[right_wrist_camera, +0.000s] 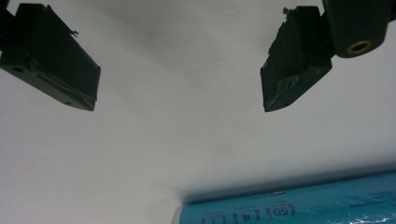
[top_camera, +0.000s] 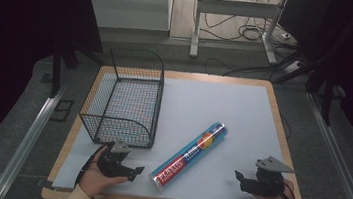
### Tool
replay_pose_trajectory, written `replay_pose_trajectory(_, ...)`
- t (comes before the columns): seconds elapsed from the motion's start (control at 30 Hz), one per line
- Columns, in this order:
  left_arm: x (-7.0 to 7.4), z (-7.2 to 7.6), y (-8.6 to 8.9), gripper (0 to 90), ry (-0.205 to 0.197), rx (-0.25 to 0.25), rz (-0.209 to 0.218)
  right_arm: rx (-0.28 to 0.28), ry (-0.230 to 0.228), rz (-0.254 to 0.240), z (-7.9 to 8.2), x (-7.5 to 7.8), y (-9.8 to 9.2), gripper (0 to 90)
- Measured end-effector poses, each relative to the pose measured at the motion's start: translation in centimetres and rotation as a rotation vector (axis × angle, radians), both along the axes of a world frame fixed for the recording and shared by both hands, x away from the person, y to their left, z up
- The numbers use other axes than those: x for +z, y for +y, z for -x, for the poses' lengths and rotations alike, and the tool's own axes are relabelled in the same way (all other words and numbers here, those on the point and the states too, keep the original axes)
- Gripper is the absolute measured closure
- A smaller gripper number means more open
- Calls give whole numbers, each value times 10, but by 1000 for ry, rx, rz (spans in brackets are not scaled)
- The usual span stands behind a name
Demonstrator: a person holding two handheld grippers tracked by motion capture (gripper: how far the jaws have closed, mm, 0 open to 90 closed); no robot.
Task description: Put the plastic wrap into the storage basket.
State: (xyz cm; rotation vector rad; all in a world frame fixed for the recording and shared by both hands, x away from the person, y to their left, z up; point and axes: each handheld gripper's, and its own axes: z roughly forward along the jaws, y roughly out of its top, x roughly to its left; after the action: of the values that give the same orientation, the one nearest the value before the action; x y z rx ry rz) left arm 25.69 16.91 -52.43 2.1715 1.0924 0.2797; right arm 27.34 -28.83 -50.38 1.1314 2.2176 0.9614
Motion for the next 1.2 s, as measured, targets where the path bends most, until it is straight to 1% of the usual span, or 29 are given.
replay_pose_trajectory(0.07,1,0,0,169,6,11,0,9,2,-4,0,1,0,127)
replay_pose_trajectory(0.1,3,1,1,172,8,18,7,12,-5,-20,0,2,-1,130)
replay_pose_trajectory(0.13,4,1,1,176,9,23,10,11,-7,-25,0,2,-2,130)
replay_pose_trajectory(0.17,9,2,1,179,9,28,24,7,-9,-33,0,3,-3,130)
replay_pose_trajectory(0.2,9,2,1,180,9,28,24,7,-9,-33,0,3,-3,130)
replay_pose_trajectory(0.23,15,4,1,184,-4,31,33,3,-9,-34,0,3,-4,130)
replay_pose_trajectory(0.27,18,5,0,185,-7,30,40,1,-9,-35,1,3,-4,130)
replay_pose_trajectory(0.3,18,5,0,185,-7,30,40,1,-10,-34,1,4,-3,130)
replay_pose_trajectory(0.37,24,8,-1,185,-3,22,53,3,-13,-33,2,4,-3,130)
replay_pose_trajectory(0.47,29,9,-4,184,6,5,51,1,-24,-36,3,5,-5,130)
replay_pose_trajectory(0.6,34,8,-8,184,12,-4,43,-5,-22,-37,2,4,-7,130)
replay_pose_trajectory(0.7,38,8,-10,184,11,-5,46,-7,-23,-34,1,3,-7,131)
replay_pose_trajectory(0.77,41,8,-11,184,10,-14,46,-3,-21,-32,1,3,-6,131)
replay_pose_trajectory(0.87,50,10,-14,183,9,-38,26,-3,-17,-36,2,3,-5,131)
replay_pose_trajectory(0.9,55,12,-17,184,3,-44,23,-4,-20,-37,4,4,-5,132)
replay_pose_trajectory(0.93,55,12,-17,184,3,-44,23,-4,-20,-37,4,4,-5,132)
replay_pose_trajectory(1.0,60,12,-22,184,3,-55,20,-3,-29,-40,5,4,-4,133)
replay_pose_trajectory(1.13,66,9,-32,186,-2,-74,13,-1,-24,-40,4,2,-5,135)
replay_pose_trajectory(1.17,68,7,-37,186,-4,-81,19,-3,-23,-39,4,2,-6,135)
replay_pose_trajectory(1.2,68,7,-37,185,-4,-81,19,-4,-24,-38,4,2,-6,135)
